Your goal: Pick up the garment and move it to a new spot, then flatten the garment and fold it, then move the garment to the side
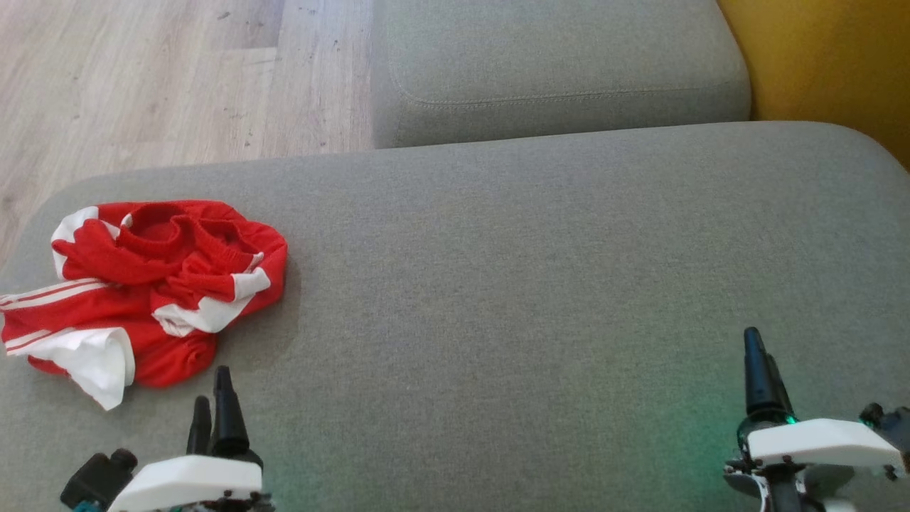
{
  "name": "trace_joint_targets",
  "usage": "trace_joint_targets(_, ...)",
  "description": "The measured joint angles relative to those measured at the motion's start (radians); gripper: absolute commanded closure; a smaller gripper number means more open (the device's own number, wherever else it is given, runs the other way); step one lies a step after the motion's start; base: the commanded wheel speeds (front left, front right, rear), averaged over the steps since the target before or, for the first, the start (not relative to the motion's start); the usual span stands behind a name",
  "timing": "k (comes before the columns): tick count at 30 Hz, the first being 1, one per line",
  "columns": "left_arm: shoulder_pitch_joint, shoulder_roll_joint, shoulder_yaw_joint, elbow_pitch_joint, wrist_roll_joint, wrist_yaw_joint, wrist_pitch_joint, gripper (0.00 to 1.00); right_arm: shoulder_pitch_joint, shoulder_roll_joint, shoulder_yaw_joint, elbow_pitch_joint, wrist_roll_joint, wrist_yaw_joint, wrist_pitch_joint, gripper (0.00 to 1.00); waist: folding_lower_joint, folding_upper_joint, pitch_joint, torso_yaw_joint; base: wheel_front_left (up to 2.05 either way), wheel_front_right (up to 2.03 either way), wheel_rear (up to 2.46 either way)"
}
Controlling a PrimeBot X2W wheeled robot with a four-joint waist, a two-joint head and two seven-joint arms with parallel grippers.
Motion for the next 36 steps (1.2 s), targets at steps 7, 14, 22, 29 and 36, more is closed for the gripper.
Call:
trace_joint_targets(7, 0.006, 0.0, -0.021, -0.016, 0.086, 0.029, -0.018, 0.0, 0.002, 0.0, 0.023, -0.017, -0.09, 0.0, -0.019, 0.0, 0.0, 0.0, -0.006, 0.0, 0.0, 0.0, 0.0)
trace_joint_targets(14, 0.006, 0.0, -0.039, -0.026, 0.178, 0.051, -0.039, 0.0, 0.002, 0.0, 0.034, -0.033, -0.172, 0.0, -0.04, 0.0, 0.0, 0.0, -0.012, 0.002, 0.0, 0.0, 0.0)
trace_joint_targets(22, 0.008, 0.001, -0.062, -0.04, 0.288, 0.067, -0.062, 0.0, 0.005, 0.0, 0.054, -0.045, -0.276, 0.0, -0.062, 0.0, 0.0, 0.0, -0.021, 0.008, 0.0, 0.0, 0.0)
trace_joint_targets(29, 0.016, 0.003, -0.077, -0.053, 0.38, 0.084, -0.081, 0.0, 0.023, 0.0, 0.062, -0.046, -0.381, 0.0, -0.081, 0.0, 0.0, 0.0, -0.028, 0.011, 0.0, 0.0, 0.0)
trace_joint_targets(36, 0.025, 0.004, -0.093, -0.062, 0.467, 0.095, -0.102, 0.0, 0.023, 0.0, 0.076, -0.051, -0.469, 0.0, -0.102, 0.0, 0.0, 0.0, -0.036, 0.012, 0.0, 0.0, 0.0)
